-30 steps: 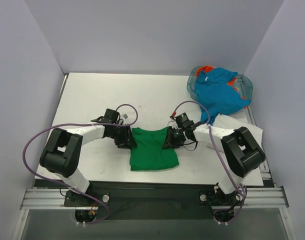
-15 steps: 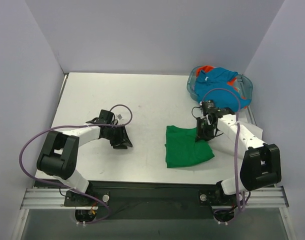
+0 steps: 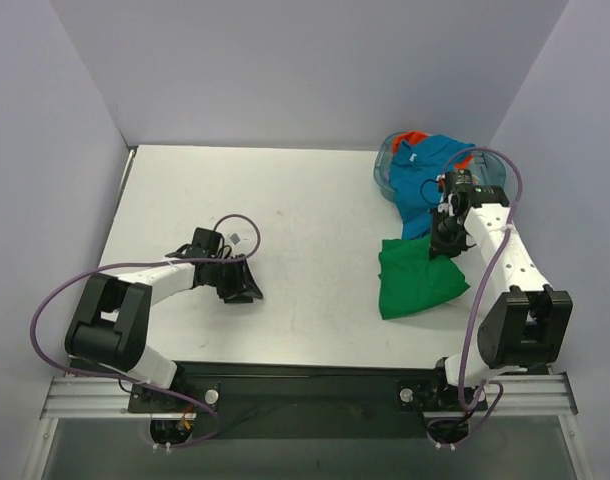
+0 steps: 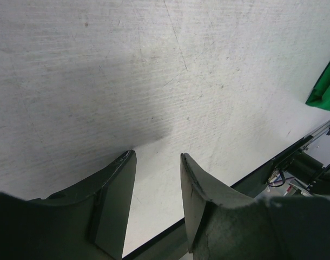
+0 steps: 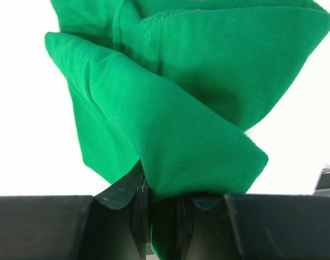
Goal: Fold and stack the t-shirts
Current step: Put the neatly folded tshirt into the corner of the board with the right arm
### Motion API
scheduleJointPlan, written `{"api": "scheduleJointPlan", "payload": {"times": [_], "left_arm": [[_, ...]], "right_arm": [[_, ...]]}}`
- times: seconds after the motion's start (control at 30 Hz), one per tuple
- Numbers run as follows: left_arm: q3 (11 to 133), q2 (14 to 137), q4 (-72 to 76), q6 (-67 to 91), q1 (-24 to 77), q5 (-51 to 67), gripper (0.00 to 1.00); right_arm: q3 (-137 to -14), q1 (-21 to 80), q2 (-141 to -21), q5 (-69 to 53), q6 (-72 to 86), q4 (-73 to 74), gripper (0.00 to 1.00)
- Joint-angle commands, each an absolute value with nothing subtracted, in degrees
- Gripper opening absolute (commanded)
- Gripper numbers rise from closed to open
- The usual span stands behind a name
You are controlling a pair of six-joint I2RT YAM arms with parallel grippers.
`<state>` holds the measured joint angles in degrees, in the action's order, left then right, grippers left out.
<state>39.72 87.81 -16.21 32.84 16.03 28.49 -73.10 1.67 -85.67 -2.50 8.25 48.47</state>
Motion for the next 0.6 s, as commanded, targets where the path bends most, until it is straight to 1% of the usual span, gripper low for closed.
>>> {"api": "scheduleJointPlan", "payload": {"times": [0.0,0.23,0.4,0.57], "left_arm": [[37.6,86.5,-15.0,32.8,15.7,27.8,0.49],[36.7,85.6,-15.1,33.0,15.7,27.2,0.49],[35.9,85.0,-15.0,33.1,15.7,26.7,0.49],[35.1,84.5,-14.9,33.6,15.7,26.3,0.49]], "right_arm": [[-78.2,0.1,-87.1,-0.2,3.9,54.1,0.0],[-87.3,-4.2,-90.5,-0.8,2.3,57.0,0.0],[-95.3,-4.7,-93.5,-2.2,2.5,59.7,0.0],[-99.4,-5.4,-94.3,-2.6,2.6,61.9,0.0]]}}
